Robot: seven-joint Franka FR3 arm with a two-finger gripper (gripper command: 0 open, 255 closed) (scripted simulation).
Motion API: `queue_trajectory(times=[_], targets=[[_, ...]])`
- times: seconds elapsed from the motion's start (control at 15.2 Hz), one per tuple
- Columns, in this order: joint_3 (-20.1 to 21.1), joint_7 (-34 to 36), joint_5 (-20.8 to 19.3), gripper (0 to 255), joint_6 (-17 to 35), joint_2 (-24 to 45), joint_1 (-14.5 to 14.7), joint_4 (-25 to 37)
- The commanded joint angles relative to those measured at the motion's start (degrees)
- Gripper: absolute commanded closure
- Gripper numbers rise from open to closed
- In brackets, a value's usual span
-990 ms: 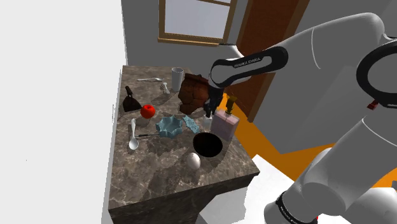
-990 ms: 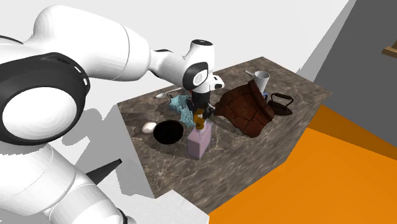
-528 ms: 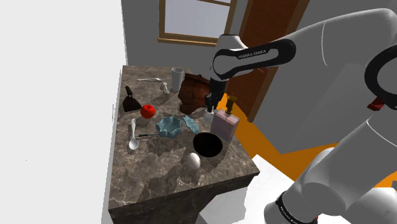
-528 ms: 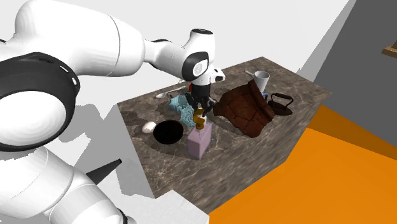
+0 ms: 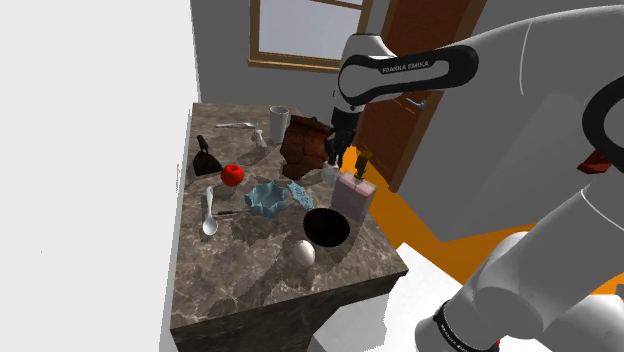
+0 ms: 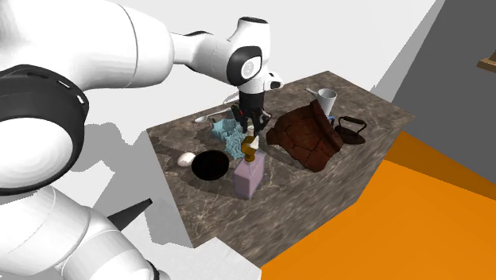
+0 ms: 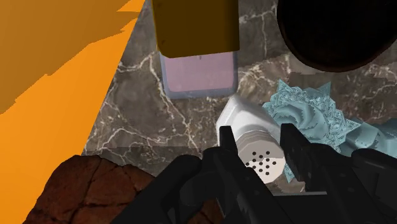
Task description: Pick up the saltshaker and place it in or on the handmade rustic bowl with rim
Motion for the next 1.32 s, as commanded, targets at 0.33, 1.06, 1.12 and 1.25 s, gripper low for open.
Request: queue_trajectory(times=[0.33, 1.06, 1.12, 1.25], targets=[[1.16, 1.99, 0.17, 255, -4.14, -4.12, 0.89, 0.01], [7.80, 11.79, 3.24, 255, -8.93, -18.46, 5.43, -9.36], [7.83, 11.78, 3.26, 255, -8.15, -18.41, 5.43, -10.09], [7.89, 11.76, 3.30, 255, -6.59, -18.27, 5.45, -11.52]])
